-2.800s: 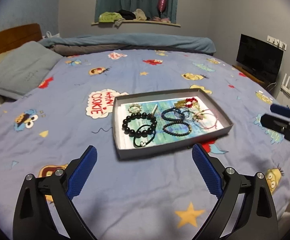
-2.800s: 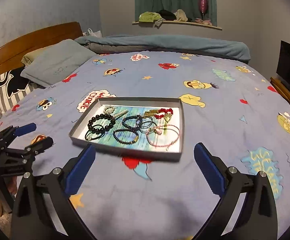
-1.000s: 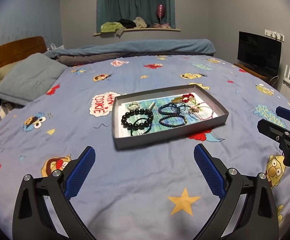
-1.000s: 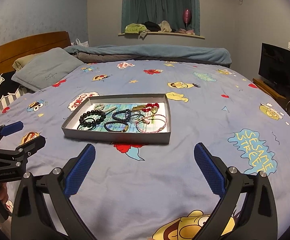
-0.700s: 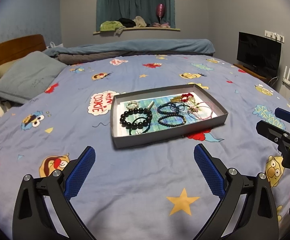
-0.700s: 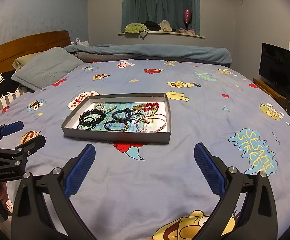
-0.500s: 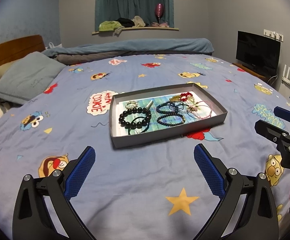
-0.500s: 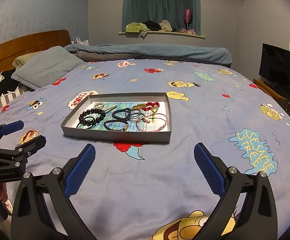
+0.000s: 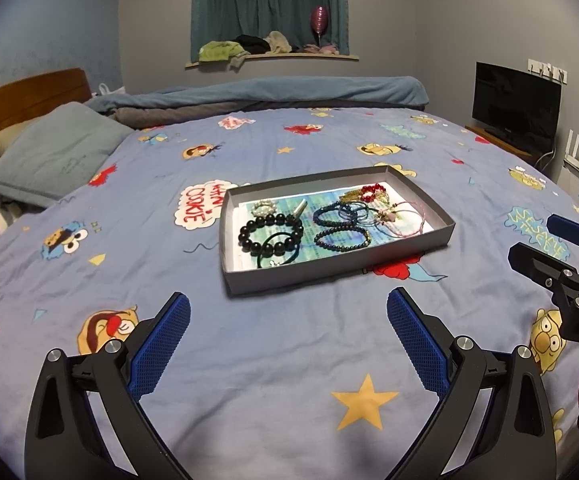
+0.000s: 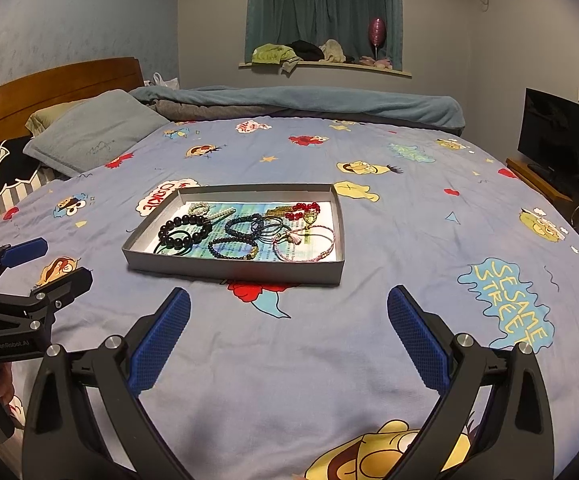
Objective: Organize jewelry
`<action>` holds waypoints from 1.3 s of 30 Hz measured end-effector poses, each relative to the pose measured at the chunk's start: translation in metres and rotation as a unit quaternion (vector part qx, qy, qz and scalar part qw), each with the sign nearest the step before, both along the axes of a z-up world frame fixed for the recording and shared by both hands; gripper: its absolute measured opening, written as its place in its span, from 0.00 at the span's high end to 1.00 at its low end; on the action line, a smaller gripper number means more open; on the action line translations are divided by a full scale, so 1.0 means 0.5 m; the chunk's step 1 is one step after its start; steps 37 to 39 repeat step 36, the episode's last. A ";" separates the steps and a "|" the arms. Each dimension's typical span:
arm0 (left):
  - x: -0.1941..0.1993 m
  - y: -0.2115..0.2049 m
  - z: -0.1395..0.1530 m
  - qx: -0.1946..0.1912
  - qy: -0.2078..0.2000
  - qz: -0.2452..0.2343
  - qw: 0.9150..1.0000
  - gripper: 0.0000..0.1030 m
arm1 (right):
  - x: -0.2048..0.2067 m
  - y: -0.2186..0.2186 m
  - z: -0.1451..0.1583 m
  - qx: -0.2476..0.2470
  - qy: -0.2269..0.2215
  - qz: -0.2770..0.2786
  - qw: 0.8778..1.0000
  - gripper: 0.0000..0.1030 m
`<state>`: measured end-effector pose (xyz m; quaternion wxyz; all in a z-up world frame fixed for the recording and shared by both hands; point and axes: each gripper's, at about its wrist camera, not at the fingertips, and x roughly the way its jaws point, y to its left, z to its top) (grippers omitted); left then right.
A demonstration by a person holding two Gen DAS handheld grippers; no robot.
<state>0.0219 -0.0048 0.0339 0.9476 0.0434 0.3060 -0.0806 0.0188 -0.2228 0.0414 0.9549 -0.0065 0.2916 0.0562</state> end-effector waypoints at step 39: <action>0.008 0.003 -0.011 -0.003 0.013 0.002 1.000 0.05 | 0.006 0.000 -0.008 -0.005 0.007 0.003 1.000 0.05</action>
